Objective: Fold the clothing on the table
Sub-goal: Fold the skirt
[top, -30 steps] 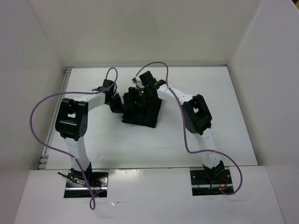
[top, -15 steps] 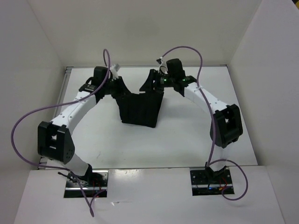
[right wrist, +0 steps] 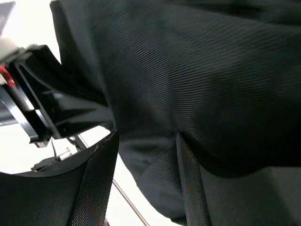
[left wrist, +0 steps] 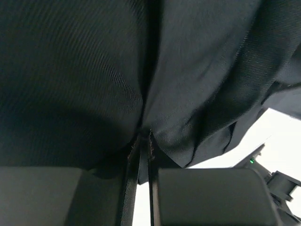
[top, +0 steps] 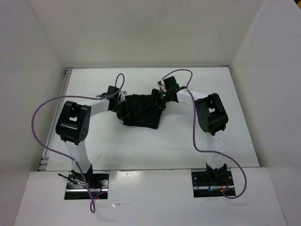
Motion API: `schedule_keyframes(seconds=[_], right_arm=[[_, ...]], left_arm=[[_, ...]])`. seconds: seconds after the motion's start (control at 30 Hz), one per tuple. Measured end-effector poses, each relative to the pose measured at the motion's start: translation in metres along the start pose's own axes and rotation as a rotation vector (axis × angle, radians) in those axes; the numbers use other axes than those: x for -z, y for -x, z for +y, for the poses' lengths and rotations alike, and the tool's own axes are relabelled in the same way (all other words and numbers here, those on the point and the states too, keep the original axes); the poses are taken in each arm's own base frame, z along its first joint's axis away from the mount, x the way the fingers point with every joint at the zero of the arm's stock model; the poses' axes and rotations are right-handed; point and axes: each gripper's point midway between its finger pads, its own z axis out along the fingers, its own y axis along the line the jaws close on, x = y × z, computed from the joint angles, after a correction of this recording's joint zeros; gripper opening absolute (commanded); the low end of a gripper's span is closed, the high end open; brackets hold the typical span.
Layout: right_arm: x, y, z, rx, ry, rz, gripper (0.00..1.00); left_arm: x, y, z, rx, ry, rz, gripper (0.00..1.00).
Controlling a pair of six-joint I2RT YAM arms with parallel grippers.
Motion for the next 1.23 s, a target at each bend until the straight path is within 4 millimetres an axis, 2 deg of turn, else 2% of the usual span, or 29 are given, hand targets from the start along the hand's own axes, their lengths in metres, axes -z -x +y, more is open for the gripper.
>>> schedule_keyframes(seconds=[0.1, 0.17, 0.2, 0.3, 0.33, 0.37, 0.47, 0.53, 0.63, 0.73, 0.87, 0.97, 1.07, 1.17, 1.23], right_arm=[[0.003, 0.006, -0.011, -0.03, -0.006, -0.009, 0.57], [0.005, 0.008, -0.011, -0.033, -0.002, -0.014, 0.57], [0.007, 0.01, -0.01, -0.029, -0.001, -0.02, 0.57], [0.023, 0.014, 0.004, 0.012, 0.003, -0.057, 0.58], [0.034, 0.017, 0.013, 0.032, 0.006, -0.08, 0.59], [0.049, 0.019, 0.024, 0.056, 0.012, -0.108, 0.59], [0.11, 0.026, 0.075, 0.169, 0.056, -0.242, 0.64], [0.155, 0.025, 0.106, 0.243, 0.09, -0.349, 0.65], [0.206, 0.01, 0.124, 0.296, 0.103, -0.471, 0.66], [0.223, -0.004, 0.107, 0.27, 0.049, -0.531, 0.66], [0.209, -0.027, 0.058, 0.154, -0.071, -0.507, 0.69], [0.204, -0.045, 0.03, 0.072, -0.13, -0.494, 0.72], [0.213, -0.053, 0.024, 0.038, -0.141, -0.53, 0.73], [0.229, -0.051, 0.032, 0.047, -0.124, -0.59, 0.74], [0.237, -0.05, 0.034, 0.051, -0.122, -0.619, 0.78]], left_arm=[[-0.008, -0.002, -0.002, 0.012, -0.026, 0.017, 0.21], [-0.008, -0.001, -0.004, 0.017, -0.032, 0.016, 0.3], [-0.006, 0.0, -0.006, 0.015, -0.035, 0.012, 0.46], [0.009, 0.003, -0.017, -0.022, -0.036, -0.018, 0.7], [0.019, 0.006, -0.022, -0.045, -0.038, -0.042, 0.74], [0.033, 0.01, -0.031, -0.065, -0.043, -0.072, 0.83], [0.084, 0.022, -0.063, -0.139, -0.082, -0.21, 0.9], [0.123, 0.026, -0.087, -0.193, -0.127, -0.316, 0.91], [0.16, 0.018, -0.104, -0.227, -0.178, -0.409, 0.91], [0.166, -0.009, -0.088, -0.204, -0.177, -0.429, 0.94], [0.154, -0.044, -0.05, -0.121, -0.118, -0.386, 0.94], [0.155, -0.052, -0.033, -0.074, -0.083, -0.399, 0.94], [0.166, -0.055, -0.032, -0.055, -0.082, -0.446, 0.94], [0.178, -0.057, -0.034, -0.05, -0.097, -0.501, 0.95], [0.186, -0.058, -0.033, -0.048, -0.096, -0.539, 1.0]])
